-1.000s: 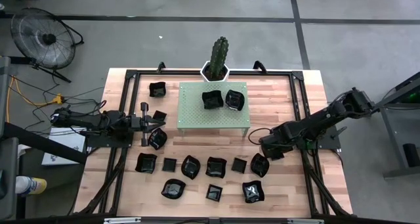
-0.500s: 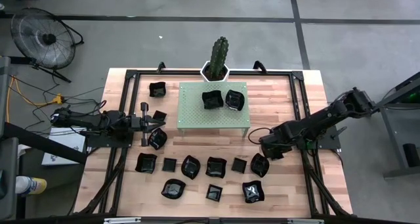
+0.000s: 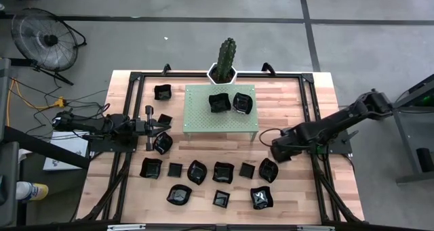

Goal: Pick & Place Mini shaped plates
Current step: Put the square plate on the shelf

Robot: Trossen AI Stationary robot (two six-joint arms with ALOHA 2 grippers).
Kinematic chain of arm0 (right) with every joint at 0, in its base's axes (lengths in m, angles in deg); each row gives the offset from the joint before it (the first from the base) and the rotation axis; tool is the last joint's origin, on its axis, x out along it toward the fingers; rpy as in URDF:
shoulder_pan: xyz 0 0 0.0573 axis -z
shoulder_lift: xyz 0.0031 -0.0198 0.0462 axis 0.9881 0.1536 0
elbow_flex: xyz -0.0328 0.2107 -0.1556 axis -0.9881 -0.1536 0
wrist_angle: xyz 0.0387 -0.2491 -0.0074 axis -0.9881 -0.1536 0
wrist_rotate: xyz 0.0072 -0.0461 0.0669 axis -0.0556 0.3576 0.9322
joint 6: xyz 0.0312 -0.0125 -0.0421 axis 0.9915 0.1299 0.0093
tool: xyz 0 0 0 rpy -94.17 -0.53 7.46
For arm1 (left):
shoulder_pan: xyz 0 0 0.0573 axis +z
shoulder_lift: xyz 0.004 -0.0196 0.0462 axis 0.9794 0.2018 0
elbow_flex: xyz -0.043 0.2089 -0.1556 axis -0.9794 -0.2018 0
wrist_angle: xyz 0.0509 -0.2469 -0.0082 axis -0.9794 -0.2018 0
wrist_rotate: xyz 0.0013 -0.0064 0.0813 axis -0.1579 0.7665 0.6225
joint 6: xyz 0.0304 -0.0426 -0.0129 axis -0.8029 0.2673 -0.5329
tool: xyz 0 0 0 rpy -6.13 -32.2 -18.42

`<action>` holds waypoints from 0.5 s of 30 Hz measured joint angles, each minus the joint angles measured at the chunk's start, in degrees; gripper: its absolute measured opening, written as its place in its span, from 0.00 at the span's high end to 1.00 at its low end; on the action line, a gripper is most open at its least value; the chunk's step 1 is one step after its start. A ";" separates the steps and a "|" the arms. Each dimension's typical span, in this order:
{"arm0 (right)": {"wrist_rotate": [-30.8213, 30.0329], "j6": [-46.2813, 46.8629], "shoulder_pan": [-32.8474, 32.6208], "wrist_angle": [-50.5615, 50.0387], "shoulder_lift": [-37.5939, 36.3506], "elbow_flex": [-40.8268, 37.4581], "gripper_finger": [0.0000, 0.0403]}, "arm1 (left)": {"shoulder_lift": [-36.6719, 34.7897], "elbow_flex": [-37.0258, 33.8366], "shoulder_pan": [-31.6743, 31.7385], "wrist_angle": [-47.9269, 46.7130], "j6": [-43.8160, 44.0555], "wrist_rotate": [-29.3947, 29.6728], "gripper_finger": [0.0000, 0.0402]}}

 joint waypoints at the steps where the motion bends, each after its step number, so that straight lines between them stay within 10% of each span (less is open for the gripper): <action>1: -0.63 0.57 -0.20 -0.22 -0.69 0.00 1.00 | -0.01 0.00 0.01 0.00 0.00 0.00 1.00; 15: -8.32 3.57 -2.71 -2.35 -9.27 -0.07 1.00 | 0.01 0.00 0.01 0.00 0.00 0.00 1.00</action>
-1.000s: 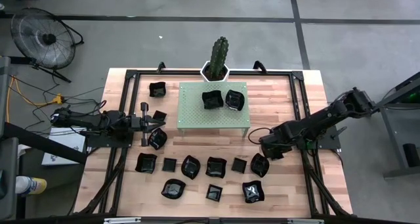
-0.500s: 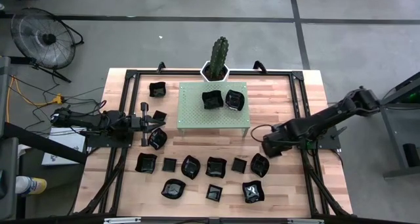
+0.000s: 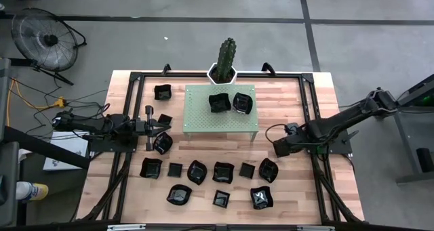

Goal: Pick & Place Mini shaped plates
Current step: Put the square plate on the shelf

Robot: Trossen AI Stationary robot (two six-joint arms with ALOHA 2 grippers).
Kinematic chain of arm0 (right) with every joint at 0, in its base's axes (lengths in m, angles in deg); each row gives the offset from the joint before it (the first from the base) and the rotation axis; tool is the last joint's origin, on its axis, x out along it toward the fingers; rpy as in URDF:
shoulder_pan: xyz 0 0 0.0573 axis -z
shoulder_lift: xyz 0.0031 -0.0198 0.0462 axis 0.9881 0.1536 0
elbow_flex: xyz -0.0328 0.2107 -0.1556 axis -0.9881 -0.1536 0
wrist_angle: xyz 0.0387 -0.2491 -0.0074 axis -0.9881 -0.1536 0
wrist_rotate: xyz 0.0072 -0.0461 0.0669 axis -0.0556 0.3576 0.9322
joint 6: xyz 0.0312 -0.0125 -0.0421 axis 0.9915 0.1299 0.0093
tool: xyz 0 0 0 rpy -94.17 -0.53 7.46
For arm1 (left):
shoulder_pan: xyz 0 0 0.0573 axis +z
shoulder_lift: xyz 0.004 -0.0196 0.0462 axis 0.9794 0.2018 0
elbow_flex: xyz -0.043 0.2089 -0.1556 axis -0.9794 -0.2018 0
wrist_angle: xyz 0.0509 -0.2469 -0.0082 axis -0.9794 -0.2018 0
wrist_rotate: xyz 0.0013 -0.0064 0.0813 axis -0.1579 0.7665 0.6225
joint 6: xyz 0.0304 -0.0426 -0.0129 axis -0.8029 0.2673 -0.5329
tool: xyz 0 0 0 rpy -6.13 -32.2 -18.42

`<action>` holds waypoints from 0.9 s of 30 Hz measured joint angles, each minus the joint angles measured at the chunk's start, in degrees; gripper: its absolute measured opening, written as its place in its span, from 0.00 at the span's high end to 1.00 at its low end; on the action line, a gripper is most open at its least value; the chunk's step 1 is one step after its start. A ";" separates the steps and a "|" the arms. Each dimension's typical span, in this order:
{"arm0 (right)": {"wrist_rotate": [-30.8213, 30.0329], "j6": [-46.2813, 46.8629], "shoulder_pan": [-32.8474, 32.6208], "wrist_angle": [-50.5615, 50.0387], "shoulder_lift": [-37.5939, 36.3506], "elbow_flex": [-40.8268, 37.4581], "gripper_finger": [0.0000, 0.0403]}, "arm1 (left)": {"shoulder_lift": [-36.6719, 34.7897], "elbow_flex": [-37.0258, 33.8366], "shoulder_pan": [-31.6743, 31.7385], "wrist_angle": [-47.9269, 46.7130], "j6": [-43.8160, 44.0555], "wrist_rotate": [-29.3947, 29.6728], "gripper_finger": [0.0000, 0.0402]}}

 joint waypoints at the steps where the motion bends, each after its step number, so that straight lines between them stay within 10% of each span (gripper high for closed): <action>1: -0.22 -0.01 -0.24 0.04 -0.45 0.00 1.00 | -0.01 0.00 0.00 -0.01 0.00 0.00 1.00; 27: -5.82 -17.85 -3.87 16.16 -12.00 0.00 1.00 | -0.01 0.00 0.01 0.30 -0.10 2.27 1.00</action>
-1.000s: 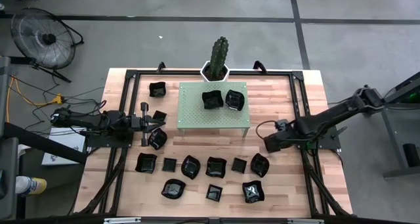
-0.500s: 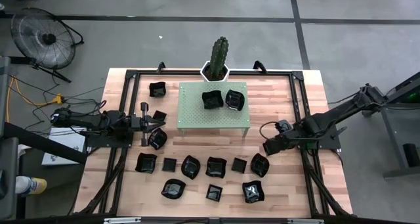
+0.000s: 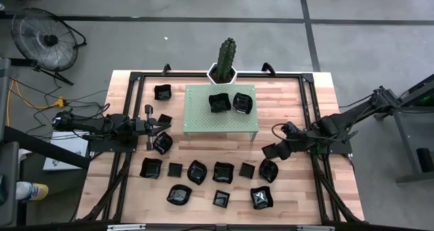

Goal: Pick & Place Mini shaped plates
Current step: Put the square plate on the shelf

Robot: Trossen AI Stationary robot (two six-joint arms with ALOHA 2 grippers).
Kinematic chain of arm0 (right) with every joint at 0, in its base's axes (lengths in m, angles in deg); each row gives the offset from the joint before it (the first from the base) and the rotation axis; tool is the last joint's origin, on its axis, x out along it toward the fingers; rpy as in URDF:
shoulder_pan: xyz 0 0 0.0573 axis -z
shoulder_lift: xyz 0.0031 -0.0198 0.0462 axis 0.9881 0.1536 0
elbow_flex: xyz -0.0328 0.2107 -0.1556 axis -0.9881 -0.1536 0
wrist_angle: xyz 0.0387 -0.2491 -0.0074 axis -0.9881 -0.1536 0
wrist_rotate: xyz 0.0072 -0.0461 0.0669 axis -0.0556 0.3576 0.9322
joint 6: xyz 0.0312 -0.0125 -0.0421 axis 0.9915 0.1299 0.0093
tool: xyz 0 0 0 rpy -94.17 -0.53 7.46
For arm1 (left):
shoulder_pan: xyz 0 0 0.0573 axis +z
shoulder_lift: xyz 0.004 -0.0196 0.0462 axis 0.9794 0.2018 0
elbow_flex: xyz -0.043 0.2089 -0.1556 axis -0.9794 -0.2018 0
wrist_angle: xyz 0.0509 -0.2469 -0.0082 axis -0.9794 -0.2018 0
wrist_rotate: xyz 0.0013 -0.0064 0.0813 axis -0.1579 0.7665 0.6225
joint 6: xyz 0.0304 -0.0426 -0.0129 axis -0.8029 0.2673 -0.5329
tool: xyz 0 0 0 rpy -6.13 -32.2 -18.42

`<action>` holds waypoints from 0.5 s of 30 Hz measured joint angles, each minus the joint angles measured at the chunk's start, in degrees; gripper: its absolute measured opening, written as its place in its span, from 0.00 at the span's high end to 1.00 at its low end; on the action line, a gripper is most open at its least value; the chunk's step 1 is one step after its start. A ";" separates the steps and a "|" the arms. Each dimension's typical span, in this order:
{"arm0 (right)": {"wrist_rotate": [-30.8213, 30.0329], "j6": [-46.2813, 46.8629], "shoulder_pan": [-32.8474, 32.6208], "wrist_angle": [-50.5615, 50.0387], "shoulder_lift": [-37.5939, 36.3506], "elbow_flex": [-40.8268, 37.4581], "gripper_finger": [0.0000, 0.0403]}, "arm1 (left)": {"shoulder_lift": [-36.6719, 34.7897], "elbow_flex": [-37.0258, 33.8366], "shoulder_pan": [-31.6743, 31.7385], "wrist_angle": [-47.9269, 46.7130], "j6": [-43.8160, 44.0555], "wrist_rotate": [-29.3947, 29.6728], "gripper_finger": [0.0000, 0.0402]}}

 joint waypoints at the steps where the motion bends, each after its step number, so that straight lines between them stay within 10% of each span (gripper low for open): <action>1: -0.20 -1.00 0.01 1.43 0.00 0.00 1.00 | 0.01 0.00 0.00 0.01 -0.01 0.19 1.00; 15: -2.62 -12.48 0.01 22.21 0.13 0.04 1.00 | 0.00 0.01 0.00 -0.02 -0.09 0.45 1.00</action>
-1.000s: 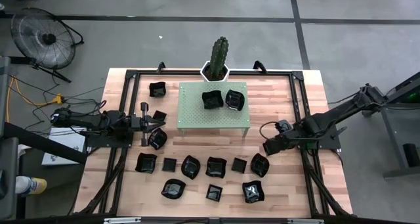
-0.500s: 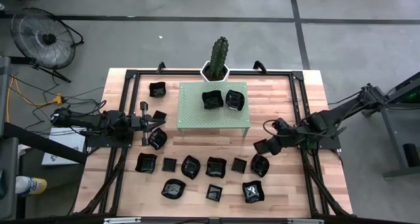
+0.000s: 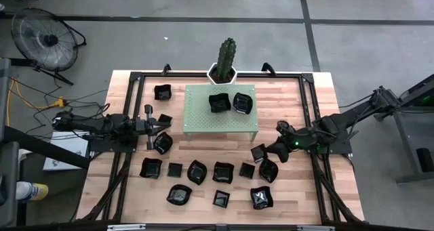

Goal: Pick & Place Mini shaped plates
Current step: Put the square plate on the shelf

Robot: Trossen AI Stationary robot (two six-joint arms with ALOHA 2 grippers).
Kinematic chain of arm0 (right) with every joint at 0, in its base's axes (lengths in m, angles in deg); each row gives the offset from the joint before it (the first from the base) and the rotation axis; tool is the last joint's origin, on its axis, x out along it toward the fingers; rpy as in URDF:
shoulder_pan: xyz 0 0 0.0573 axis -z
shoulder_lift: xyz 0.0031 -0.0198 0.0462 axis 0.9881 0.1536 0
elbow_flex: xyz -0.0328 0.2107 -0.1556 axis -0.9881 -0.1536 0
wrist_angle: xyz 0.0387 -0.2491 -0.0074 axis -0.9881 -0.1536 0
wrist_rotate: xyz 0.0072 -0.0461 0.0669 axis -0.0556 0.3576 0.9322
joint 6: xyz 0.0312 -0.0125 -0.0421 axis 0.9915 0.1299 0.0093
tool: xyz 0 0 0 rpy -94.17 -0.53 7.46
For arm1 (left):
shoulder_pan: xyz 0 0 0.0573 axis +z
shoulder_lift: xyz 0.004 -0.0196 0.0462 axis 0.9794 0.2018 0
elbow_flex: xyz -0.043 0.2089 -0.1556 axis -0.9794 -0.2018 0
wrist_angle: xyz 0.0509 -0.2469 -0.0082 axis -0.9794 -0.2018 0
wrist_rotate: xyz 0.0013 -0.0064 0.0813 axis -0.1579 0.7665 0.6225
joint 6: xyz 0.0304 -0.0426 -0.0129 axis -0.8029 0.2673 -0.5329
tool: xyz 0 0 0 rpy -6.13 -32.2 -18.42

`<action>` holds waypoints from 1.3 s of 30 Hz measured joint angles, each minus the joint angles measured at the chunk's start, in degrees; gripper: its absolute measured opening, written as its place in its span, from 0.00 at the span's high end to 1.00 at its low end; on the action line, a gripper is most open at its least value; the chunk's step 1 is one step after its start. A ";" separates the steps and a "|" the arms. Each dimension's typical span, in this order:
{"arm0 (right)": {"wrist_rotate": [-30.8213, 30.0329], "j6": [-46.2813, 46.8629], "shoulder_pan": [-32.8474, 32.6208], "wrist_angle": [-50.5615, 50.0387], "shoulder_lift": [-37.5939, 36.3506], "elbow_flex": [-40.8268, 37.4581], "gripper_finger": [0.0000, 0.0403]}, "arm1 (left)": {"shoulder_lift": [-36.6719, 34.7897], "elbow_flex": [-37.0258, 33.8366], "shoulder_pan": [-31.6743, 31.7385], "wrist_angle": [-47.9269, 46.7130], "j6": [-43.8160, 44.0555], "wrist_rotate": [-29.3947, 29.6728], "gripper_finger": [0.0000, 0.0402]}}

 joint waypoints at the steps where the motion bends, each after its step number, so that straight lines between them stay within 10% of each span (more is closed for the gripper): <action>1: -0.95 -0.92 0.00 1.38 0.06 0.00 1.00 | 0.01 -0.01 0.00 -0.01 -0.02 0.02 1.00; 17: -10.30 -14.99 0.17 22.66 11.36 0.64 1.00 | 0.01 -0.01 0.00 0.65 1.92 0.18 1.00; 29: -23.66 -28.19 1.41 9.70 21.38 17.72 1.00 | -0.01 1.04 0.00 8.25 16.53 5.27 0.99; 39: -32.53 -44.27 6.36 1.77 34.15 36.07 1.00 | 0.01 2.48 0.00 10.40 15.21 8.72 0.65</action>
